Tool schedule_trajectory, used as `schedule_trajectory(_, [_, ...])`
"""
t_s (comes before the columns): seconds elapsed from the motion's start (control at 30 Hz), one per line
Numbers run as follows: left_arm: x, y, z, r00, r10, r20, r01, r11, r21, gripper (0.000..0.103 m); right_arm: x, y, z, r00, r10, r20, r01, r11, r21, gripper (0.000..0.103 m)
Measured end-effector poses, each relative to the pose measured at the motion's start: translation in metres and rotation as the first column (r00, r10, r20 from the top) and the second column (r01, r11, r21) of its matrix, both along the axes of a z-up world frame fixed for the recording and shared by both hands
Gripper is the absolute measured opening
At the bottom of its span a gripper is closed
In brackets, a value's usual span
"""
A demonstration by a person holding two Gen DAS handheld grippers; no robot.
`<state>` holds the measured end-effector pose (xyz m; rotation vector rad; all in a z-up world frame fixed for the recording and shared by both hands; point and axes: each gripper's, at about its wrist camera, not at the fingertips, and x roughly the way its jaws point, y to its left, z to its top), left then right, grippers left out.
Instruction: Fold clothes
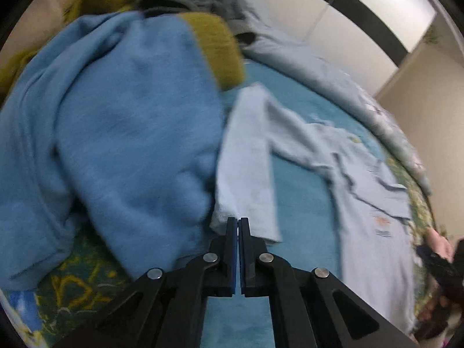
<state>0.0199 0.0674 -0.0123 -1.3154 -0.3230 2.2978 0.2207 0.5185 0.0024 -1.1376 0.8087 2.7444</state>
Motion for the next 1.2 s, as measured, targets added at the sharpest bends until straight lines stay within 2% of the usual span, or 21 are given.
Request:
schedule_trajectory(0.1, [-0.003,0.011,0.034,0.997,-0.058,-0.044,0.061,0.995,0.084,0.001,0.004,0.012,-0.003,1.0,-0.012,-0.004,0.012,1.0,-0.024,0.045])
schedule_trajectory(0.13, [-0.004,0.016,0.046,0.995,-0.07,-0.068,0.076,0.993,0.086,0.001,0.004,0.015,-0.004,1.0,-0.015,-0.007,0.015,1.0,-0.028,0.045])
schedule_trajectory(0.23, [-0.007,0.032,0.077,0.985,-0.093,-0.144,0.098,0.995,0.027,0.001,0.008,0.026,-0.006,1.0,-0.026,-0.015,0.025,0.999,-0.044,0.045])
schedule_trajectory(0.3, [-0.011,0.039,0.083,0.983,-0.089,-0.159,0.083,0.996,-0.044,0.001,0.011,0.031,-0.009,0.999,-0.029,-0.02,0.027,0.998,-0.056,0.045])
schedule_trajectory(0.4, [-0.016,0.045,0.081,0.985,-0.103,-0.137,0.1,0.995,-0.029,0.001,0.014,0.036,-0.015,0.999,-0.029,-0.018,0.028,0.998,-0.064,0.045])
schedule_trajectory(0.6, [-0.019,0.092,0.111,0.96,-0.223,-0.168,0.236,0.97,0.062,0.001,0.016,0.047,-0.021,0.999,-0.033,-0.012,0.032,0.995,-0.091,0.045])
schedule_trajectory(0.73, [-0.016,0.156,0.153,0.898,-0.374,-0.231,0.41,0.903,0.132,0.001,0.026,0.053,-0.019,0.999,-0.038,-0.019,0.036,0.996,-0.082,0.045])
schedule_trajectory(0.9, [-0.017,0.265,0.171,0.81,-0.546,-0.214,0.578,0.806,0.128,0.001,0.041,0.068,-0.022,0.997,-0.066,-0.026,0.064,0.993,-0.101,0.045])
schedule_trajectory(0.97, [-0.017,0.316,0.16,0.777,-0.606,-0.168,0.627,0.77,0.119,0.001,0.046,0.073,-0.024,0.997,-0.076,-0.024,0.073,0.992,-0.107,0.045])
schedule_trajectory(1.03, [-0.018,0.359,0.14,0.757,-0.643,-0.118,0.653,0.752,0.093,0.001,0.051,0.078,-0.026,0.996,-0.082,-0.022,0.079,0.991,-0.111,0.045])
schedule_trajectory(1.2, [-0.026,0.441,0.068,0.746,-0.665,0.036,0.663,0.747,0.046,0.001,0.062,0.093,-0.032,0.994,-0.106,-0.007,0.105,0.988,-0.113,0.045])
